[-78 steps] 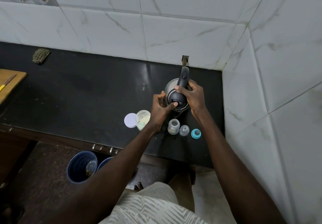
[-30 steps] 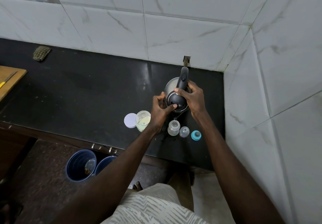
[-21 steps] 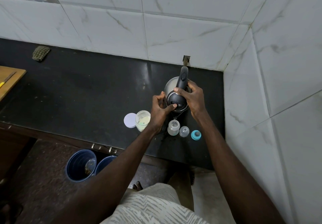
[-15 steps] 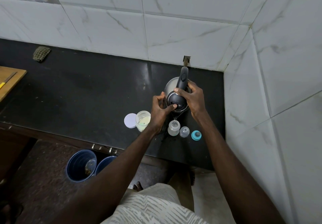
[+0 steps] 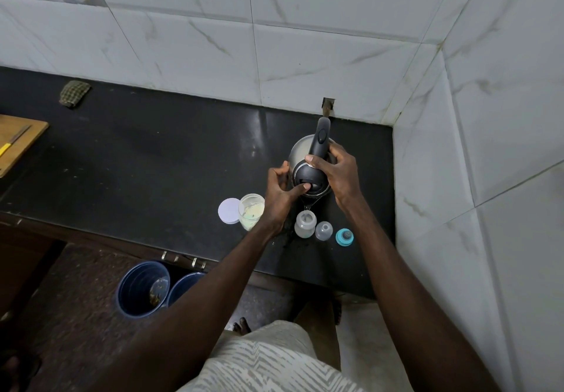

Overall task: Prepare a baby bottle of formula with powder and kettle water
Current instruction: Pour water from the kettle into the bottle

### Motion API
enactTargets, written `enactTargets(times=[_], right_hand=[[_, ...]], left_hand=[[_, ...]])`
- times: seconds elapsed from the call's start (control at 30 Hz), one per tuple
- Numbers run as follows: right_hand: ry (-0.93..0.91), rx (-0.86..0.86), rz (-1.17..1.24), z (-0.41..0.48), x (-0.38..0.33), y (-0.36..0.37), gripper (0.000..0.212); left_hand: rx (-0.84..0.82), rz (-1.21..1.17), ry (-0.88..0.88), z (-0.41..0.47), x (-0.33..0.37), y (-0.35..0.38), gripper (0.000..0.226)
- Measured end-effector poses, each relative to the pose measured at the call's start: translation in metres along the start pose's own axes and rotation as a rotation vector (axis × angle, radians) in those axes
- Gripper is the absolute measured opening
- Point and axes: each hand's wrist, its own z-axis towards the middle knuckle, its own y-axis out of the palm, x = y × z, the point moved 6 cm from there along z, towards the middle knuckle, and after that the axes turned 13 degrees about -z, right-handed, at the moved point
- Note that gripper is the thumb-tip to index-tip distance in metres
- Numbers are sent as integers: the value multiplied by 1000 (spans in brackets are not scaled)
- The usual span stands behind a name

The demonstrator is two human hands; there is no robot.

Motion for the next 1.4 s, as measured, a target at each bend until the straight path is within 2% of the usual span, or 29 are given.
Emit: enactTargets(times=[0.17, 0.37, 0.7, 1.4], right_hand=[[-5, -5, -16, 0, 0, 1, 48], [-12, -10, -5, -2, -3, 1, 40], [-13, -9, 10, -4, -5, 1, 42], [14, -12, 31, 1, 5, 2, 51]], left_hand=[[0, -14, -8, 0, -1, 0, 60], [8, -7, -12, 0, -2, -1, 63], [13, 3, -3, -1, 0, -1, 58], [9, -8, -2, 5, -6, -5, 55]])
